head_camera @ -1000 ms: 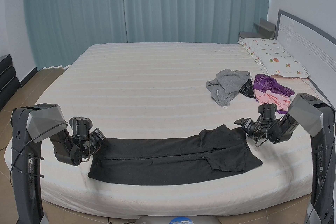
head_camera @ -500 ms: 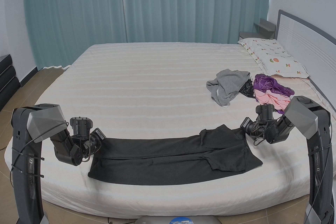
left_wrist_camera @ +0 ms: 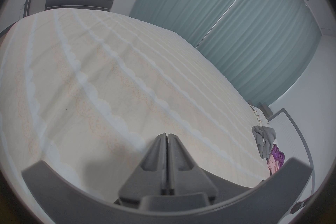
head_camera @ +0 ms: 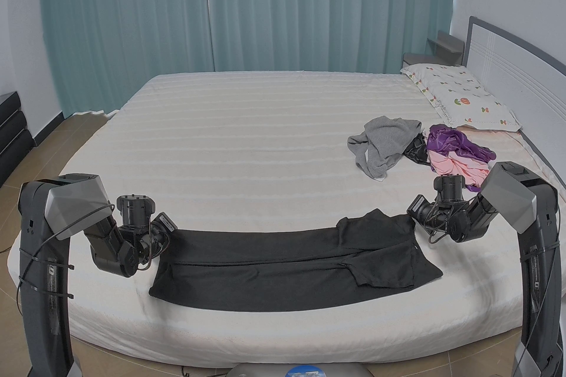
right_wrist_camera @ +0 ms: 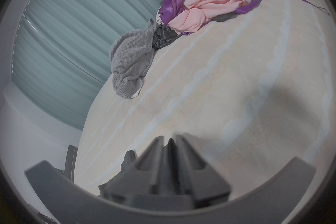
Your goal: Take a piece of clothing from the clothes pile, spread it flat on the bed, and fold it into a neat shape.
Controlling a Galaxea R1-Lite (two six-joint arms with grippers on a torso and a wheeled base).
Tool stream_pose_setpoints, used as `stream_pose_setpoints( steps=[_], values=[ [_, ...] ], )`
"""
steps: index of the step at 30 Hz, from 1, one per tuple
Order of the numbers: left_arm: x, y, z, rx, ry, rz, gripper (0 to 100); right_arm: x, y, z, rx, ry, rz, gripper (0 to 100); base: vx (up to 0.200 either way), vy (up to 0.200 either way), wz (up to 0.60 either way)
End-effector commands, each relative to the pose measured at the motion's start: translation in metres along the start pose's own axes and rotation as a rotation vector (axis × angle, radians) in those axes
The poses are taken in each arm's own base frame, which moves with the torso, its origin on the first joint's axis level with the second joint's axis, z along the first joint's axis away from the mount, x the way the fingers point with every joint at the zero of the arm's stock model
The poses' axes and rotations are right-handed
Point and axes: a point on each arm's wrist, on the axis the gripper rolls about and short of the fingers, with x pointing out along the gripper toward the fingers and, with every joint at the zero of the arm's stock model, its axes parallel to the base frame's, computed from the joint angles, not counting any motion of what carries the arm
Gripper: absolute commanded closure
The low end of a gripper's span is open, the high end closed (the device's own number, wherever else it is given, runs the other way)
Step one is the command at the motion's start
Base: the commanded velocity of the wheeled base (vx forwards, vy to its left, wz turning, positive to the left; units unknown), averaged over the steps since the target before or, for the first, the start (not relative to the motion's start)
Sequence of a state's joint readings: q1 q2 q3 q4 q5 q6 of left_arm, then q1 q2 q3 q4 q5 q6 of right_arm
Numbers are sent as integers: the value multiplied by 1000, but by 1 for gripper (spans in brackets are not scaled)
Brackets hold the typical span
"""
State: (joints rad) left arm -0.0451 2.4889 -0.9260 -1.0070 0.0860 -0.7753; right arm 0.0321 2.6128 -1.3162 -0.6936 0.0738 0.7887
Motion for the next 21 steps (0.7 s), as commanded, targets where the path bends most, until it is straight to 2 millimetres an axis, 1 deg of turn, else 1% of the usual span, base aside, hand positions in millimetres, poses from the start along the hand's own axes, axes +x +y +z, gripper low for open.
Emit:
stream_pose_setpoints(
  steps=[1, 3, 4, 5, 6, 7, 8, 12, 14, 16, 17, 18, 20, 21],
  values=[
    [0, -1, 0, 0, 1, -2, 0, -2, 0, -1, -1, 4, 0, 0, 0, 0, 0],
    [0, 0, 1, -1, 0, -1, 0, -5, 2, 1, -2, -3, 5, 0, 0, 0, 0],
    [0, 0, 1, -3, 1, -2, 0, -15, 8, 7, -2, -16, 34, 0, 0, 0, 0],
    [0, 0, 1, -3, 1, -2, 0, -15, 8, 7, -2, -16, 34, 0, 0, 0, 0],
    [-1, -1, 1, -11, -1, -4, 0, -27, 15, 12, -9, -12, 84, 0, 0, 0, 0],
    [-1, -1, 1, -11, -1, -4, 0, -27, 15, 12, -9, -12, 84, 0, 0, 0, 0],
    [-2, -1, 3, -36, -1, -7, 0, -40, 22, 14, -35, 8, 147, 0, 0, 0, 0],
    [-10, -3, 14, -95, -17, -14, 0, -58, 31, 9, -134, 74, 213, 0, 0, 0, 0],
    [-12, -2, 16, -105, -18, -14, 0, -61, 32, 5, -174, 94, 223, 0, 0, 0, 0],
    [-15, 1, 19, -115, -19, -11, 0, -63, 29, -2, -263, 157, 238, 0, 0, 0, 0],
    [-15, 1, 19, -115, -19, -11, 0, -63, 29, -2, -263, 157, 238, 0, 0, 0, 0],
    [-16, 2, 19, -120, -7, -15, 0, -62, 29, -7, -303, 205, 241, 0, 0, 0, 0],
    [-17, 4, 20, -121, -3, -15, 0, -61, 28, -7, -316, 223, 243, 0, 0, 0, 0],
    [-18, 4, 20, -122, 5, -19, 0, -59, 27, -10, -340, 264, 259, 0, 0, 0, 0]
  ],
)
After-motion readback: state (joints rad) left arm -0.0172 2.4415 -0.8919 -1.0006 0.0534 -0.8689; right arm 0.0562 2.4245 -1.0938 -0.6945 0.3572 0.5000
